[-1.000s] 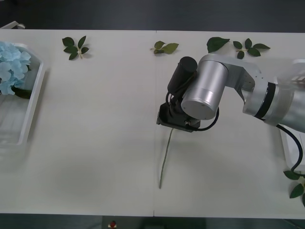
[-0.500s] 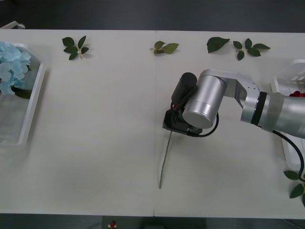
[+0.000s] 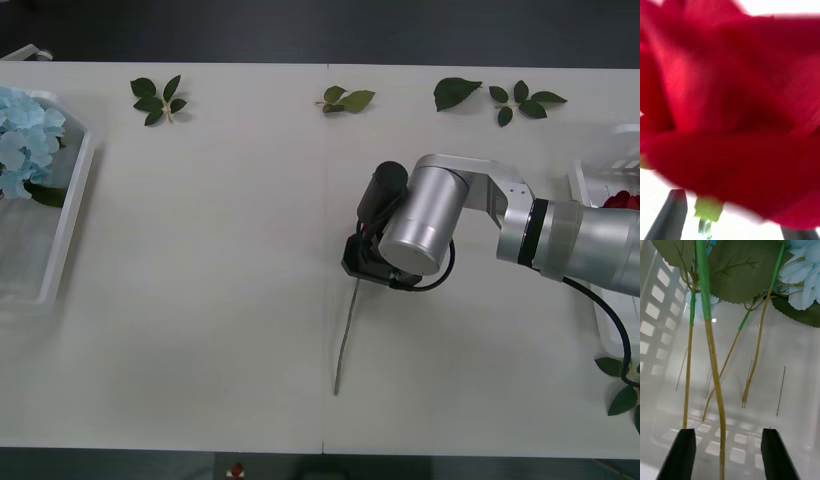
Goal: Put the red flowers into the right box and the blue flowers into the left box
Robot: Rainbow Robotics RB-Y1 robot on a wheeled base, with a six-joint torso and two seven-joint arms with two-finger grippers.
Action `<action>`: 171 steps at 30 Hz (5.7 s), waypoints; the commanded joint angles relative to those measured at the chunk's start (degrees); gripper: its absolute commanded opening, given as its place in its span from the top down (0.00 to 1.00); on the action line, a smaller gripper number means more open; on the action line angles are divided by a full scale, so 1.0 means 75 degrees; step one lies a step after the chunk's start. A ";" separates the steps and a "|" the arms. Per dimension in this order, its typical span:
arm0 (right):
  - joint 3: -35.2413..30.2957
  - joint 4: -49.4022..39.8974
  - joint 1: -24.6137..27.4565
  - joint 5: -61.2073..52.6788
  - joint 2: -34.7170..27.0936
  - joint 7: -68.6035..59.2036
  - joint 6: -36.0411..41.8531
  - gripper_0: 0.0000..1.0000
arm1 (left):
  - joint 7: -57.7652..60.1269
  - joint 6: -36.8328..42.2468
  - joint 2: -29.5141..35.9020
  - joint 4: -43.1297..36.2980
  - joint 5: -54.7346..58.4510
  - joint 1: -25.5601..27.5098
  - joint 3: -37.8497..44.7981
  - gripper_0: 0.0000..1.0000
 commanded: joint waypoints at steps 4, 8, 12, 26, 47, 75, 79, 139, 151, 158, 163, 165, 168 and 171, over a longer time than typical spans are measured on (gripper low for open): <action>-0.0057 0.0124 -0.0231 0.0002 0.0262 0.0195 -0.0048 0.65 | 0.0174 0.2161 0.0139 -0.1169 0.0255 -0.0423 0.1156 0.27; -0.0057 0.0195 -0.0243 0.0037 0.0297 0.0242 -0.0048 0.87 | 0.0186 0.3180 0.0163 -0.1965 0.0384 -0.0540 0.1507 0.25; -0.0057 0.0206 -0.0243 0.0002 0.0308 0.0242 -0.0048 1.00 | 0.0233 0.4036 0.0175 -0.2926 0.0525 -0.0833 0.1636 0.24; -0.1205 -0.0040 -0.0876 -0.1978 -0.0781 0.2914 -0.0036 1.00 | 0.0573 0.1165 0.0175 -0.3301 0.1568 -0.1290 -0.0977 0.11; -0.2190 0.2831 -0.1743 -0.2646 -0.3957 0.9207 0.1944 1.00 | -0.3283 -0.1566 0.2846 -0.2294 0.9021 -0.1290 -0.4270 0.09; -0.2131 0.5292 0.0120 -0.1053 -0.4297 1.0215 -0.0693 1.00 | -0.5708 -0.2995 0.4112 -0.3676 1.1540 -0.1419 -0.4633 0.09; -0.2131 0.5363 0.0120 -0.0771 -0.4180 1.0273 -0.0716 0.57 | -0.5744 -0.3007 0.4112 -0.3594 1.1365 -0.1419 -0.4633 0.09; -0.3221 -0.1926 0.0613 -0.9338 -0.4766 1.9010 -0.0587 0.10 | -0.5732 -0.2890 0.4100 -0.3430 1.1283 -0.1419 -0.4633 0.09; -0.3022 -0.2008 0.0624 -0.7639 -0.4754 1.9010 -0.0657 0.10 | -0.5732 -0.2890 0.4100 -0.3430 1.1283 -0.1419 -0.4633 0.09; -0.2858 -0.2219 0.0624 -0.7627 -0.4742 1.9010 -0.1126 0.11 | -0.5732 -0.2890 0.4100 -0.3430 1.1283 -0.1419 -0.4633 0.09; -0.2834 -0.2372 0.0636 -0.7627 -0.4719 1.9010 -0.1384 0.10 | -0.5732 -0.2890 0.4100 -0.3430 1.1283 -0.1419 -0.4633 0.09; -0.2846 -0.2372 0.0624 -0.7627 -0.4695 1.9010 -0.1419 0.10 | -0.5732 -0.2890 0.4100 -0.3430 1.1283 -0.1419 -0.4633 0.09; -0.2846 -0.2372 0.0624 -0.7627 -0.4649 1.9010 -0.1466 0.10 | -0.5732 -0.2890 0.4100 -0.3430 1.1283 -0.1419 -0.4633 0.09; -0.2846 -0.2372 0.0624 -0.7627 -0.4590 1.9010 -0.1489 0.10 | -0.5732 -0.2890 0.4100 -0.3430 1.1283 -0.1419 -0.4633 0.09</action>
